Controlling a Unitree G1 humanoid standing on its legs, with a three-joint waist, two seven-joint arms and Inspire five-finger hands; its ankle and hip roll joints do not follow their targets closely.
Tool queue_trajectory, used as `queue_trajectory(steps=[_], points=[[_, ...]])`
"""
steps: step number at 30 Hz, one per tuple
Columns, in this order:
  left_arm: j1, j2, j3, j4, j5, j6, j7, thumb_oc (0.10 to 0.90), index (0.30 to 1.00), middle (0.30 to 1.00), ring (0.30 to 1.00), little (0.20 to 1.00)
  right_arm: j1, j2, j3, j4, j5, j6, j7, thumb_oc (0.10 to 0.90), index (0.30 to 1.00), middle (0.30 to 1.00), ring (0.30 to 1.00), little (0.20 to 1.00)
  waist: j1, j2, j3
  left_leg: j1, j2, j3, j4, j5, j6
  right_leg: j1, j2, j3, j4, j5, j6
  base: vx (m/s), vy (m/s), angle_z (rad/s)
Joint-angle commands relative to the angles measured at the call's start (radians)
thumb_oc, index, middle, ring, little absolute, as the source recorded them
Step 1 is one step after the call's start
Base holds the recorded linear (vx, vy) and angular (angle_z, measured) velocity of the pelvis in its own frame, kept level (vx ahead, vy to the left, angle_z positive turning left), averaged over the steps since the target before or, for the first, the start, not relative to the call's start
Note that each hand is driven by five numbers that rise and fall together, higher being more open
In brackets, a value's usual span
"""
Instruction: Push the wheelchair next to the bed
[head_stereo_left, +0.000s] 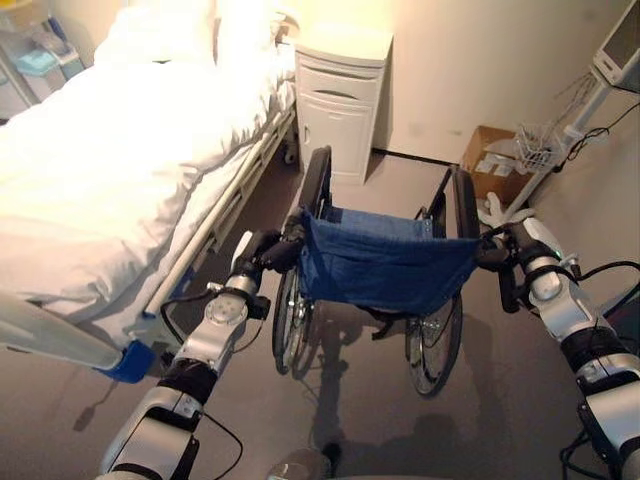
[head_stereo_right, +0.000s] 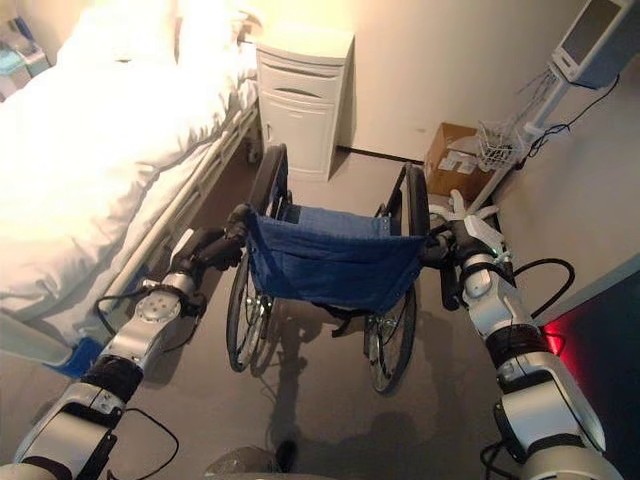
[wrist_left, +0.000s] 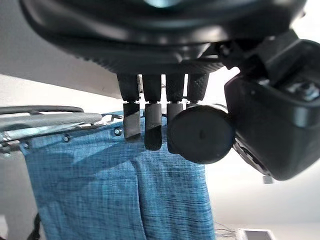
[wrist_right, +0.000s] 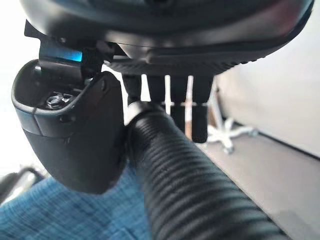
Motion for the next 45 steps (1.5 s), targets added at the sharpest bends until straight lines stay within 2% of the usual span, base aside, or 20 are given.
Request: queue_trajectory(steps=[1, 4, 6, 8, 13, 14, 15, 17, 20, 21, 23, 25, 27, 28, 31, 32, 33, 38, 42, 45], points=[[0.039, -0.021, -0.020, 0.010, 0.055, -0.008, 0.019, 0.400, 0.300, 0.300, 0.300, 0.300, -0.043, 0.112, 0.182, -0.055, -0.010, -0.063, 0.095, 0.400, 0.300, 0.300, 0.300, 0.300, -0.031, -0.091, 0.029, 0.033, -0.033, 0.118, 0.037, -0.154, -0.025, -0.094, -0.144, 0.079, -0.480, 0.342, 0.099, 0.41, -0.200, 0.94], [-0.005, -0.046, -0.024, 0.030, 0.038, 0.010, 0.035, 0.400, 0.300, 0.300, 0.300, 0.300, -0.130, 0.112, 0.202, -0.031, 0.011, -0.001, 0.129, 0.400, 0.300, 0.300, 0.300, 0.300, -0.044, -0.089, 0.029, 0.071, -0.012, 0.098, 0.032, -0.188, -0.048, -0.046, -0.122, 0.071, -0.577, 0.321, 0.107, 0.39, -0.224, 1.11], [-0.026, -0.065, -0.026, 0.052, 0.044, 0.018, 0.053, 0.400, 0.300, 0.300, 0.300, 0.300, -0.168, 0.117, 0.208, 0.010, 0.037, 0.003, 0.136, 0.400, 0.300, 0.300, 0.300, 0.300, -0.048, -0.100, 0.012, 0.060, -0.016, 0.098, 0.051, -0.199, -0.055, -0.005, -0.105, 0.109, -0.553, 0.309, 0.102, 0.36, -0.236, 0.56], [-0.042, -0.076, -0.025, 0.077, 0.009, 0.038, 0.068, 0.400, 0.300, 0.300, 0.300, 0.300, -0.175, 0.131, 0.206, 0.032, 0.041, 0.006, 0.149, 0.400, 0.300, 0.300, 0.300, 0.300, -0.061, -0.097, -0.004, 0.087, 0.031, 0.116, 0.075, -0.213, -0.087, 0.015, -0.107, 0.106, -0.490, 0.277, 0.089, 0.44, -0.238, 0.49], [-0.036, -0.095, -0.022, 0.087, -0.006, 0.072, 0.100, 0.400, 0.300, 0.300, 0.300, 0.300, -0.124, 0.098, 0.192, -0.002, 0.007, -0.034, 0.166, 0.400, 0.300, 0.300, 0.300, 0.300, -0.100, -0.091, -0.031, 0.158, 0.189, 0.170, 0.175, -0.023, -0.180, 0.076, -0.115, 0.036, -0.506, 0.259, 0.061, 0.38, -0.158, 0.64], [-0.036, -0.101, -0.026, 0.091, -0.016, 0.066, 0.106, 0.400, 0.300, 0.300, 0.300, 0.300, -0.121, 0.078, 0.198, -0.004, 0.012, -0.033, 0.173, 0.400, 0.300, 0.300, 0.300, 0.300, -0.104, -0.095, -0.034, 0.122, 0.227, 0.181, 0.281, 0.095, -0.205, 0.107, -0.105, 0.024, -0.514, 0.241, 0.037, 0.28, -0.155, 0.33], [-0.040, -0.104, -0.030, 0.090, -0.021, 0.066, 0.110, 0.400, 0.300, 0.300, 0.300, 0.300, -0.121, 0.071, 0.200, -0.004, 0.012, -0.032, 0.174, 0.400, 0.300, 0.300, 0.300, 0.300, -0.096, -0.111, -0.024, 0.047, 0.222, 0.188, 0.398, 0.137, -0.203, 0.137, -0.111, 0.017, -0.520, 0.231, 0.020, 0.29, -0.207, 0.41], [-0.063, -0.100, -0.041, 0.095, -0.018, 0.061, 0.103, 0.400, 0.300, 0.300, 0.300, 0.300, -0.129, 0.069, 0.209, 0.010, 0.030, -0.031, 0.148, 0.400, 0.300, 0.300, 0.300, 0.300, -0.057, -0.138, 0.027, -0.188, 0.180, 0.223, 0.592, 0.137, -0.179, 0.225, -0.100, 0.012, -0.526, 0.201, -0.013, 0.27, -0.215, 0.25], [-0.065, -0.094, -0.041, 0.114, -0.010, 0.037, 0.086, 0.400, 0.300, 0.300, 0.300, 0.300, -0.124, 0.082, 0.202, 0.037, 0.004, -0.056, 0.140, 0.400, 0.300, 0.300, 0.300, 0.300, -0.040, -0.117, 0.067, -0.218, 0.191, 0.270, 0.466, 0.134, -0.175, 0.290, -0.066, 0.008, -0.532, 0.172, -0.022, 0.40, 0.024, -0.07], [-0.044, -0.087, -0.027, 0.107, 0.001, 0.021, 0.078, 0.400, 0.300, 0.300, 0.300, 0.300, -0.117, 0.101, 0.207, 0.037, -0.016, -0.055, 0.124, 0.400, 0.300, 0.300, 0.300, 0.300, -0.014, -0.083, 0.084, -0.218, 0.161, 0.293, 0.242, 0.159, -0.178, 0.339, -0.015, 0.033, -0.537, 0.142, -0.014, 0.46, 0.134, -0.32], [-0.028, -0.085, -0.021, 0.084, 0.005, 0.027, 0.072, 0.400, 0.300, 0.300, 0.300, 0.300, -0.106, 0.107, 0.197, 0.020, -0.035, -0.035, 0.133, 0.400, 0.300, 0.300, 0.300, 0.300, 0.011, -0.044, 0.088, -0.243, 0.152, 0.300, 0.043, 0.226, -0.198, 0.390, 0.032, 0.061, -0.549, 0.111, -0.016, 0.60, 0.186, -0.46], [-0.020, -0.076, -0.014, 0.068, 0.023, 0.037, 0.061, 0.400, 0.300, 0.300, 0.300, 0.300, -0.115, 0.099, 0.199, 0.012, -0.034, -0.027, 0.148, 0.400, 0.300, 0.300, 0.300, 0.300, 0.040, -0.034, 0.084, -0.265, 0.129, 0.308, -0.079, 0.252, -0.207, 0.440, 0.038, 0.086, -0.562, 0.088, -0.008, 0.51, 0.171, -0.36], [-0.019, -0.066, -0.009, 0.058, 0.029, 0.040, 0.047, 0.400, 0.300, 0.300, 0.300, 0.300, -0.129, 0.084, 0.197, 0.020, -0.041, -0.039, 0.171, 0.400, 0.300, 0.300, 0.300, 0.300, 0.051, -0.031, 0.074, -0.263, 0.118, 0.332, -0.114, 0.233, -0.204, 0.455, 0.028, 0.083, -0.559, 0.071, -0.001, 0.41, 0.217, -0.58], [-0.025, -0.057, -0.007, 0.055, 0.022, 0.044, 0.036, 0.400, 0.300, 0.300, 0.300, 0.300, -0.140, 0.067, 0.193, 0.036, -0.022, -0.046, 0.182, 0.400, 0.300, 0.300, 0.300, 0.300, 0.047, -0.035, 0.059, -0.243, 0.111, 0.380, -0.046, 0.166, -0.172, 0.446, -0.007, 0.054, -0.539, 0.058, 0.010, 0.42, 0.289, -0.79], [-0.029, -0.029, -0.007, 0.065, 0.024, 0.050, 0.014, 0.400, 0.300, 0.300, 0.300, 0.300, -0.126, 0.093, 0.176, 0.073, -0.039, -0.074, 0.187, 0.400, 0.300, 0.300, 0.300, 0.300, 0.068, -0.050, 0.023, -0.226, 0.097, 0.360, -0.009, 0.089, -0.129, 0.466, -0.056, 0.025, -0.456, 0.022, 0.041, 0.34, 0.203, -0.52], [-0.027, -0.023, -0.008, 0.062, 0.023, 0.054, 0.011, 0.400, 0.300, 0.300, 0.300, 0.300, -0.116, 0.097, 0.172, 0.078, -0.038, -0.082, 0.182, 0.400, 0.300, 0.300, 0.300, 0.300, 0.072, -0.053, 0.017, -0.222, 0.094, 0.362, -0.010, 0.082, -0.119, 0.463, -0.063, 0.019, -0.413, 0.038, 0.052, 0.33, 0.194, -0.11], [-0.016, -0.006, -0.014, 0.053, 0.021, 0.062, 0.007, 0.400, 0.300, 0.300, 0.300, 0.300, -0.074, 0.109, 0.156, 0.084, -0.050, -0.109, 0.161, 0.400, 0.300, 0.300, 0.300, 0.300, 0.072, -0.058, 0.002, -0.194, 0.082, 0.356, -0.028, 0.074, -0.097, 0.416, -0.086, 0.010, -0.289, 0.117, 0.091, 0.33, 0.223, 0.16], [0.004, -0.004, -0.024, 0.066, 0.035, 0.045, 0.006, 0.400, 0.300, 0.300, 0.300, 0.300, 0.011, 0.102, 0.125, 0.076, -0.054, -0.152, 0.121, 0.400, 0.300, 0.300, 0.300, 0.300, 0.052, -0.024, 0.005, -0.122, 0.077, 0.312, -0.013, 0.021, -0.050, 0.213, -0.136, 0.016, 0.066, 0.279, 0.096, 0.28, 0.172, 0.05], [0.011, -0.013, -0.028, 0.077, 0.056, 0.028, -0.007, 0.400, 0.300, 0.300, 0.300, 0.300, 0.004, 0.118, 0.140, 0.078, -0.046, -0.127, 0.095, 0.400, 0.300, 0.300, 0.300, 0.300, 0.032, -0.031, 0.030, -0.064, 0.060, 0.276, -0.010, -0.007, -0.045, 0.112, -0.119, 0.014, -0.069, 0.271, 0.083, 0.31, -0.086, -0.17], [0.001, -0.012, -0.032, 0.076, 0.045, 0.006, -0.010, 0.400, 0.300, 0.300, 0.300, 0.300, -0.029, 0.112, 0.157, 0.059, -0.045, -0.085, 0.073, 0.400, 0.300, 0.300, 0.300, 0.300, -0.010, -0.072, 0.061, -0.017, 0.018, 0.234, 0.000, -0.073, -0.049, 0.026, -0.152, 0.043, -0.374, 0.313, 0.094, 0.25, -0.172, 0.11]])
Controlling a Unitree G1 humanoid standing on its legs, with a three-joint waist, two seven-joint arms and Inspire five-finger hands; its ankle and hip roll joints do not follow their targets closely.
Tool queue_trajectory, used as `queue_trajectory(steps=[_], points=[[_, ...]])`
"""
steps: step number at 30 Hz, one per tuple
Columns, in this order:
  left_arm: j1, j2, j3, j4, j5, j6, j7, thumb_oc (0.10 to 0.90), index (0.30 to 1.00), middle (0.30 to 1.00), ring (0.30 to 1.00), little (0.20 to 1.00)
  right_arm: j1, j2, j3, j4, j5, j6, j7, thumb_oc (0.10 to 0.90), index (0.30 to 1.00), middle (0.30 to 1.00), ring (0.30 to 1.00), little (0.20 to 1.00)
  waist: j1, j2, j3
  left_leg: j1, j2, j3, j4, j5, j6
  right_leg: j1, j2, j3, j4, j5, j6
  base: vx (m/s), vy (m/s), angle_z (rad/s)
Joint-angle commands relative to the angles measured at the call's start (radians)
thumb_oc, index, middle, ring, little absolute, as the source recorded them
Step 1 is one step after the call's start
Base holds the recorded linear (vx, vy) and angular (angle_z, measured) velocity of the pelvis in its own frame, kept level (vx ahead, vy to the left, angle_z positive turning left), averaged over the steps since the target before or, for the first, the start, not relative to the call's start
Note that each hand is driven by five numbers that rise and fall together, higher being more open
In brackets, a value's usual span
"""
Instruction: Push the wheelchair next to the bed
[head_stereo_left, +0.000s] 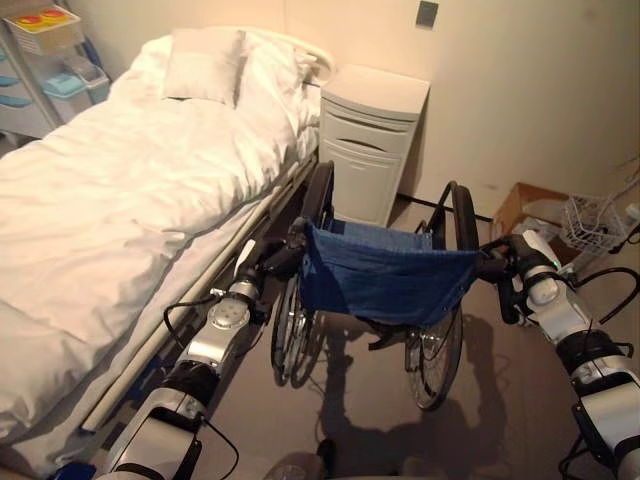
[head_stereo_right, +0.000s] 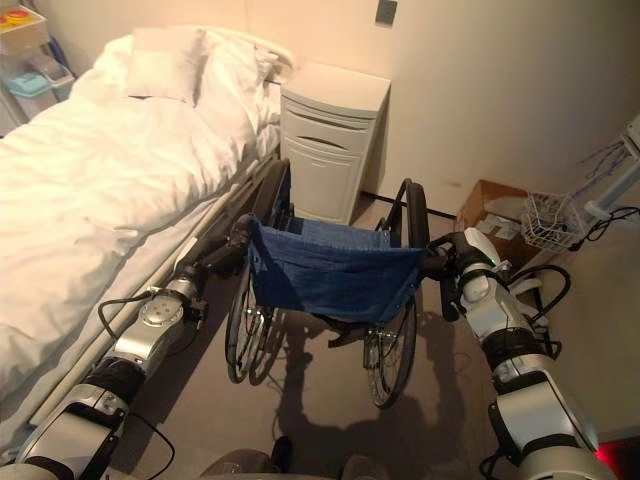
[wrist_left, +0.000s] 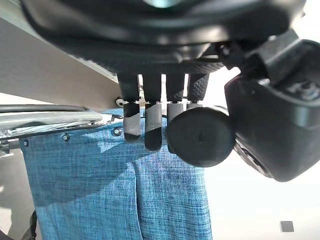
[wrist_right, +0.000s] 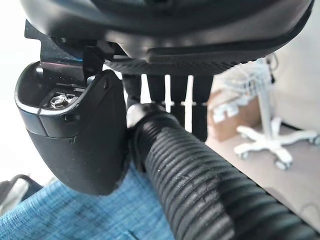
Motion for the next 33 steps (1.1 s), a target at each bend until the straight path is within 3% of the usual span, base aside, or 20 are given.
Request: queue_trajectory(steps=[1, 2, 4, 5, 9, 12, 14, 16, 19, 24, 33], points=[[0.065, 0.017, -0.015, 0.005, 0.052, -0.010, 0.010, 0.400, 0.300, 0.300, 0.300, 0.300, -0.013, 0.071, 0.167, -0.060, -0.081, -0.102, 0.076, 0.400, 0.300, 0.300, 0.300, 0.300, 0.020, -0.046, 0.053, 0.000, -0.030, 0.063, 0.081, -0.170, -0.057, -0.051, -0.123, 0.035, -0.232, 0.366, 0.028, 0.44, -0.238, 0.34], [0.057, 0.012, -0.010, 0.006, 0.038, -0.019, 0.014, 0.400, 0.300, 0.300, 0.300, 0.300, -0.046, 0.063, 0.177, -0.067, -0.087, -0.076, 0.088, 0.400, 0.300, 0.300, 0.300, 0.300, 0.006, -0.063, 0.056, 0.033, -0.033, 0.040, 0.091, -0.216, -0.070, -0.070, -0.149, 0.043, -0.412, 0.386, 0.047, 0.49, -0.262, 0.55], [0.054, 0.000, -0.005, 0.002, 0.050, -0.009, 0.012, 0.400, 0.300, 0.300, 0.300, 0.300, -0.077, 0.055, 0.184, -0.075, -0.090, -0.050, 0.114, 0.400, 0.300, 0.300, 0.300, 0.300, -0.002, -0.066, 0.056, 0.061, -0.013, 0.030, 0.094, -0.244, -0.082, -0.063, -0.149, 0.053, -0.474, 0.397, 0.059, 0.48, -0.284, 0.55], [0.053, -0.005, -0.006, -0.008, 0.054, 0.003, 0.021, 0.400, 0.300, 0.300, 0.300, 0.300, -0.097, 0.048, 0.188, -0.087, -0.085, -0.028, 0.132, 0.400, 0.300, 0.300, 0.300, 0.300, 0.000, -0.070, 0.051, 0.063, 0.000, 0.032, 0.095, -0.248, -0.090, -0.052, -0.145, 0.050, -0.435, 0.385, 0.056, 0.25, -0.190, 0.33], [0.062, -0.013, 0.004, -0.025, 0.043, 0.040, 0.037, 0.400, 0.300, 0.300, 0.300, 0.300, -0.112, 0.039, 0.186, -0.071, -0.085, -0.049, 0.167, 0.400, 0.300, 0.300, 0.300, 0.300, 0.015, -0.080, 0.031, 0.042, 0.032, 0.044, 0.118, -0.237, -0.111, 0.006, -0.137, 0.029, -0.386, 0.344, 0.054, 0.28, -0.241, 0.29], [0.071, -0.022, 0.001, -0.027, 0.034, 0.066, 0.036, 0.400, 0.300, 0.300, 0.300, 0.300, -0.102, 0.018, 0.174, -0.093, -0.084, -0.048, 0.188, 0.400, 0.300, 0.300, 0.300, 0.300, -0.002, -0.085, 0.011, 0.093, 0.108, 0.080, 0.120, -0.230, -0.152, 0.031, -0.142, -0.013, -0.371, 0.318, 0.037, 0.30, -0.202, 0.33], [0.076, -0.032, -0.016, -0.021, 0.032, 0.056, 0.039, 0.400, 0.300, 0.300, 0.300, 0.300, -0.097, 0.003, 0.178, -0.092, -0.092, -0.062, 0.195, 0.400, 0.300, 0.300, 0.300, 0.300, -0.008, -0.085, 0.012, 0.067, 0.144, 0.070, 0.199, -0.143, -0.179, 0.050, -0.130, -0.025, -0.378, 0.310, 0.013, 0.18, -0.112, 0.58], [0.079, -0.040, -0.028, -0.024, 0.013, 0.041, 0.043, 0.400, 0.300, 0.300, 0.300, 0.300, -0.092, -0.011, 0.186, -0.085, -0.080, -0.076, 0.177, 0.400, 0.300, 0.300, 0.300, 0.300, 0.008, -0.089, 0.034, -0.045, 0.136, 0.072, 0.281, -0.047, -0.181, 0.127, -0.106, -0.019, -0.418, 0.293, -0.011, 0.14, -0.107, 0.53], [0.047, -0.068, -0.048, -0.010, -0.011, 0.028, 0.014, 0.400, 0.300, 0.300, 0.300, 0.300, -0.103, 0.017, 0.173, -0.045, -0.100, -0.068, 0.115, 0.400, 0.300, 0.300, 0.300, 0.300, 0.026, -0.070, 0.088, -0.098, 0.117, 0.163, 0.203, -0.085, -0.185, 0.196, -0.097, -0.056, -0.439, 0.268, -0.009, 0.07, -0.049, 0.44], [0.057, -0.103, -0.045, -0.008, -0.080, 0.045, -0.028, 0.400, 0.300, 0.300, 0.300, 0.300, -0.126, 0.031, 0.170, -0.012, -0.131, -0.088, 0.120, 0.400, 0.300, 0.300, 0.300, 0.300, 0.016, -0.043, 0.061, 0.008, 0.095, 0.140, 0.041, -0.105, -0.169, 0.164, -0.097, -0.075, -0.426, 0.267, 0.006, 0.08, 0.035, -0.06], [0.102, -0.115, -0.061, -0.024, -0.036, 0.056, -0.022, 0.400, 0.300, 0.300, 0.300, 0.300, -0.105, 0.051, 0.167, 0.016, -0.122, -0.106, 0.135, 0.400, 0.300, 0.300, 0.300, 0.300, 0.029, -0.031, 0.022, 0.063, 0.095, 0.130, -0.012, -0.118, -0.159, 0.188, -0.095, -0.081, -0.434, 0.247, 0.005, 0.06, -0.004, 0.19]])
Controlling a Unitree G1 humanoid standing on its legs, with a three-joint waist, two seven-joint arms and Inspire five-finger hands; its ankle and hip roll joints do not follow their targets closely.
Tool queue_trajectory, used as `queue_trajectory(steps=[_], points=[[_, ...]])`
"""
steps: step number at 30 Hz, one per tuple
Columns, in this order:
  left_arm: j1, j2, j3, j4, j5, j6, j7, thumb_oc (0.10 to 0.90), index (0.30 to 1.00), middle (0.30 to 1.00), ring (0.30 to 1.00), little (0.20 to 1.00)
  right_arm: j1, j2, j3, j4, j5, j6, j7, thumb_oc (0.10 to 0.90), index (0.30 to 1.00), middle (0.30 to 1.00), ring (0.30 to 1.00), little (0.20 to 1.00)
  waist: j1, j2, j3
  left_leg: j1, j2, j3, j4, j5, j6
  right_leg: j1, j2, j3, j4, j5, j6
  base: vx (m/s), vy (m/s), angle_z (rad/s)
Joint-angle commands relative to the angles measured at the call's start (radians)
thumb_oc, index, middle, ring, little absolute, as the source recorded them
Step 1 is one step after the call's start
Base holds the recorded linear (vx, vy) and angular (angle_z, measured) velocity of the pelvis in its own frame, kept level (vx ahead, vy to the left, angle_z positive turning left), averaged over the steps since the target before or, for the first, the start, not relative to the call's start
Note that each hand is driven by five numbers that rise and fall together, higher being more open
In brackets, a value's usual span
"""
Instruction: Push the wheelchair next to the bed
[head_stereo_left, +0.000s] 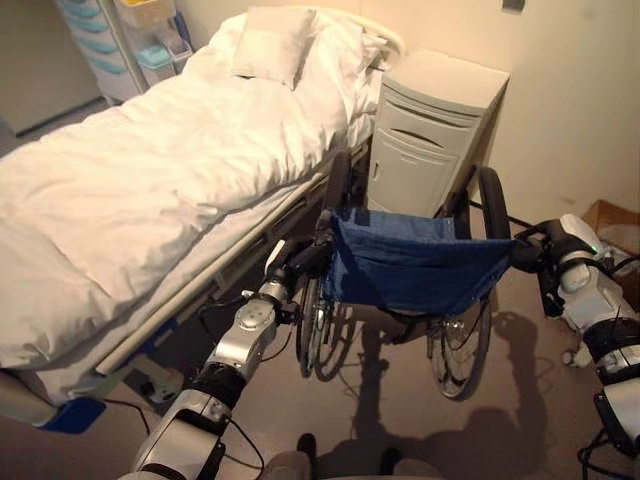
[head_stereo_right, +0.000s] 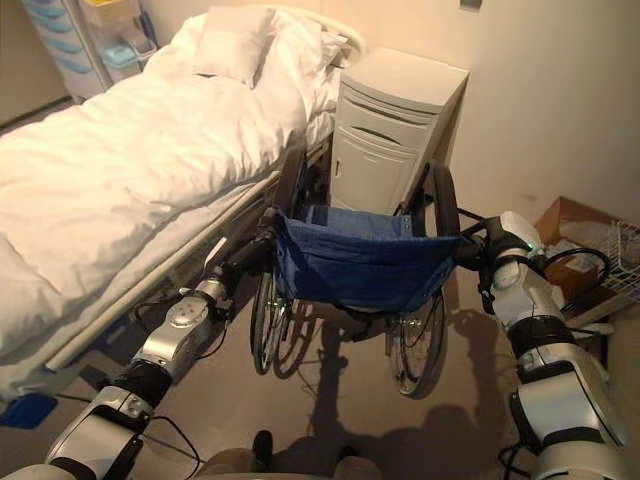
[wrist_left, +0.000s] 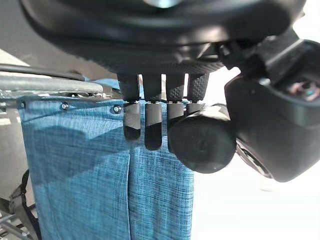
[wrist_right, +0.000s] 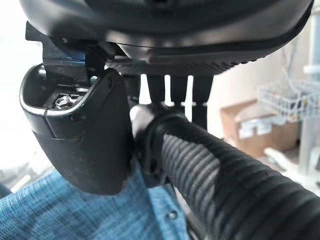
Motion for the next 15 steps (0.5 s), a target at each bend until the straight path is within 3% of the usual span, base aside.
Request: queue_trajectory(steps=[1, 15], points=[[0.052, 0.007, -0.058, 0.048, 0.059, 0.054, 0.018, 0.400, 0.300, 0.300, 0.300, 0.300, -0.052, 0.132, 0.169, -0.048, -0.042, -0.145, 0.114, 0.400, 0.300, 0.300, 0.300, 0.300, 0.083, 0.034, 0.011, 0.068, 0.023, -0.015, -0.003, -0.074, -0.038, -0.061, -0.015, 0.030, 0.050, 0.034, -0.009, 0.03, 0.013, -0.01], [0.059, 0.041, -0.043, 0.058, 0.076, 0.059, 0.031, 0.400, 0.300, 0.300, 0.300, 0.300, -0.019, 0.152, 0.169, -0.069, -0.045, -0.148, 0.109, 0.400, 0.300, 0.300, 0.300, 0.300, 0.075, 0.037, 0.014, 0.103, 0.026, -0.003, -0.012, -0.091, -0.029, -0.054, -0.021, 0.042, 0.061, 0.032, 0.001, 0.01, 0.025, 0.01]])
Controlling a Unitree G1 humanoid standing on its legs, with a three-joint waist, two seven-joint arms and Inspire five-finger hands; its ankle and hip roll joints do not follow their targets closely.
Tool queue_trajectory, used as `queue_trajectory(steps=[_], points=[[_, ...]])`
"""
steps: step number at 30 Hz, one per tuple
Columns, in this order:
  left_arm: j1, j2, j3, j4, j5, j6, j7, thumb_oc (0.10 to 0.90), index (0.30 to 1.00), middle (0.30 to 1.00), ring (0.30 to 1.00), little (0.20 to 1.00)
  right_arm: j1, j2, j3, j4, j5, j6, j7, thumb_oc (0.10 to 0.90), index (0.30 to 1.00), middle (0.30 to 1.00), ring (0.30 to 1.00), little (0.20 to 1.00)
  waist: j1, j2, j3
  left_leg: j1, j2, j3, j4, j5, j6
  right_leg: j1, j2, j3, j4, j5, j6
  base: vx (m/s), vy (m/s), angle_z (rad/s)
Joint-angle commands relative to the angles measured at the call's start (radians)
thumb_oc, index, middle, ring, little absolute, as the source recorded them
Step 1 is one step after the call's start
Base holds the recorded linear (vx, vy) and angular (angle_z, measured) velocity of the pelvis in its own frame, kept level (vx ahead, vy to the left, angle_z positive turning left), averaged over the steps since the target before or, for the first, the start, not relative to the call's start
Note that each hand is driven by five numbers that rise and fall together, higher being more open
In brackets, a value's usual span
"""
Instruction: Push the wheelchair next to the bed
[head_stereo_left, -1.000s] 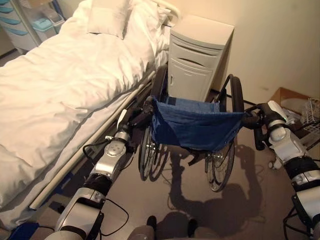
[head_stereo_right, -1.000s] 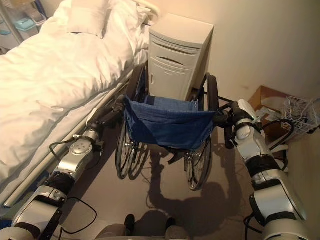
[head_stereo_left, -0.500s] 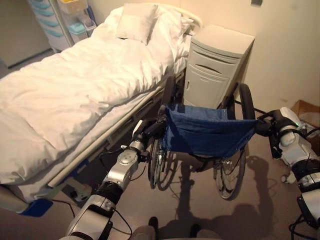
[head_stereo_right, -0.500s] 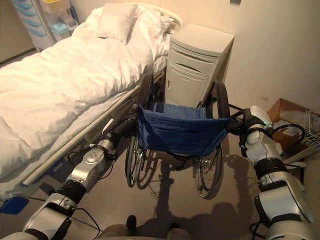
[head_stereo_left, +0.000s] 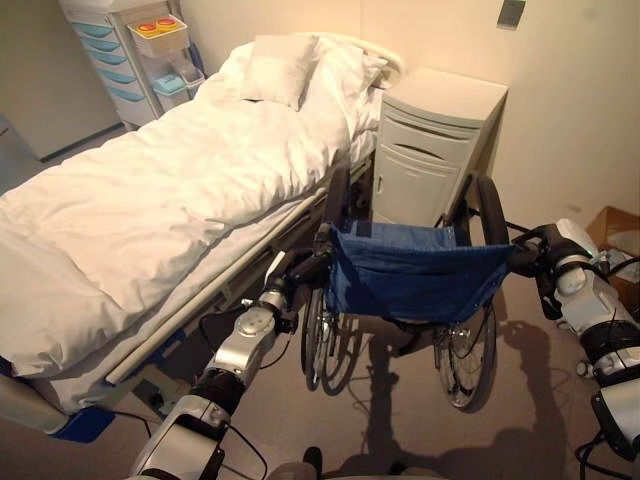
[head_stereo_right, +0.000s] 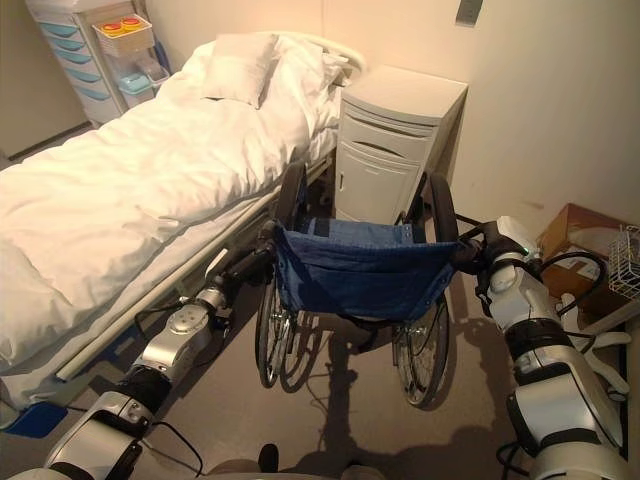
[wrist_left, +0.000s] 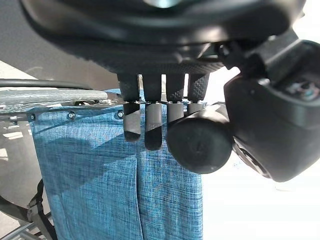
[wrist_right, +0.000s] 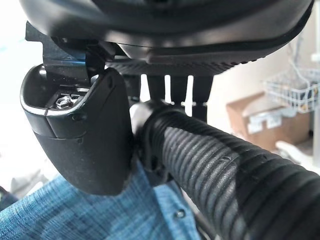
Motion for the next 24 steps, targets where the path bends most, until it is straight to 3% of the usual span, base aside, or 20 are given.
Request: queue_trajectory(steps=[1, 3, 9, 13, 24], points=[[0.034, 0.040, -0.043, 0.047, 0.080, 0.031, 0.043, 0.574, 0.561, 0.561, 0.561, 0.561, -0.020, 0.140, 0.164, -0.069, -0.041, -0.140, 0.109, 0.800, 0.900, 0.900, 0.900, 0.900, 0.072, -0.016, 0.041, 0.042, 0.003, 0.019, 0.051, -0.122, -0.012, -0.093, -0.045, 0.048, 0.079, 0.038, 0.017, -0.01, 0.039, -0.01], [0.034, 0.041, -0.040, 0.049, 0.086, 0.036, 0.055, 0.800, 0.900, 0.900, 0.900, 0.900, -0.016, 0.139, 0.162, -0.074, -0.028, -0.133, 0.117, 0.800, 0.900, 0.900, 0.900, 0.900, 0.069, -0.016, 0.041, 0.045, 0.003, 0.022, 0.048, -0.121, -0.012, -0.093, -0.044, 0.050, 0.078, 0.039, 0.017, 0.00, 0.018, 0.00], [0.040, 0.070, -0.024, 0.030, 0.103, 0.052, 0.066, 0.800, 0.900, 0.900, 0.900, 0.900, 0.015, 0.114, 0.122, -0.164, 0.110, -0.093, 0.160, 0.800, 0.900, 0.900, 0.900, 0.900, 0.054, -0.020, 0.044, 0.055, 0.008, 0.033, 0.040, -0.124, -0.011, -0.094, -0.041, 0.059, 0.076, 0.039, 0.019, 0.00, 0.006, -0.01], [0.038, 0.111, 0.004, 0.013, 0.087, 0.064, 0.055, 0.800, 0.900, 0.900, 0.900, 0.900, 0.024, 0.080, 0.056, -0.264, 0.292, -0.015, 0.192, 0.800, 0.900, 0.900, 0.900, 0.900, 0.040, -0.023, 0.044, 0.060, 0.011, 0.038, 0.034, -0.128, -0.009, -0.097, -0.040, 0.063, 0.079, 0.038, 0.019, -0.01, 0.007, -0.02], [0.042, 0.219, 0.079, 0.039, 0.058, 0.015, -0.024, 0.800, 0.900, 0.900, 0.900, 0.900, -0.035, -0.072, -0.061, -0.341, 0.665, 0.016, 0.278, 0.800, 0.900, 0.900, 0.900, 0.900, 0.017, -0.037, 0.019, 0.084, 0.015, 0.064, 0.016, -0.134, -0.012, -0.079, -0.029, 0.072, 0.062, 0.032, 0.021, 0.02, 0.014, -0.08]])
